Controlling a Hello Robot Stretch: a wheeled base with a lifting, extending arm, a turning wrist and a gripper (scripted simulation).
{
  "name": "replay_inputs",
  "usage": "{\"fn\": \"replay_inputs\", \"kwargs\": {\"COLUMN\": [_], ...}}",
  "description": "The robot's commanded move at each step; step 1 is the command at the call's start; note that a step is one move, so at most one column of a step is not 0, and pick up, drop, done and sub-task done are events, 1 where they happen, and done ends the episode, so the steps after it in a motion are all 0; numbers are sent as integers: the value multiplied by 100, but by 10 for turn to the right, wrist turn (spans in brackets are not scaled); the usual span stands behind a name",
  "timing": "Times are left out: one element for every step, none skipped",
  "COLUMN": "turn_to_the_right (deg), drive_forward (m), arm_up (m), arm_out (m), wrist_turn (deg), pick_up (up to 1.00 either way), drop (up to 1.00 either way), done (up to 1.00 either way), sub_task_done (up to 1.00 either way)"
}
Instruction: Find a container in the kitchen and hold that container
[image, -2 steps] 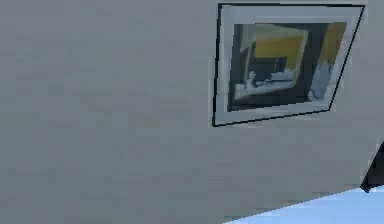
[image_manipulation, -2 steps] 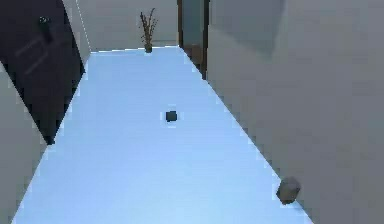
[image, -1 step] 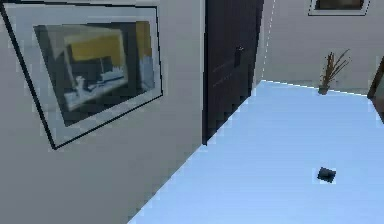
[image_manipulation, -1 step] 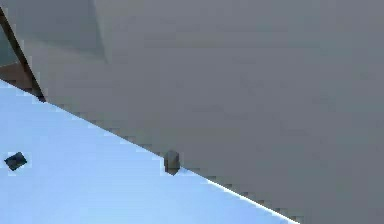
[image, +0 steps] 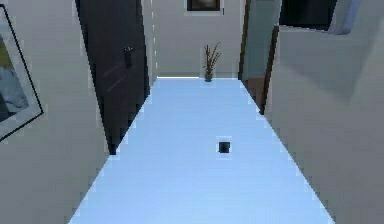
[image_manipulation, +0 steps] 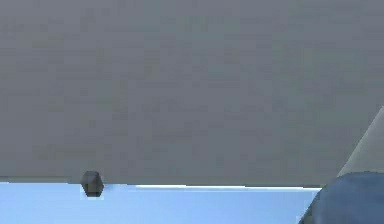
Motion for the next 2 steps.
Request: {"fn": "replay_inputs", "kwargs": {"turn_to_the_right": [0,-30], "drive_forward": [5,0], "arm_up": [0,0], "arm_out": [0,0], "wrist_turn": [0,0], "pick_up": [0,0], "drop": [0,0], "done": [0,0], "sub_task_done": [0,0]}}
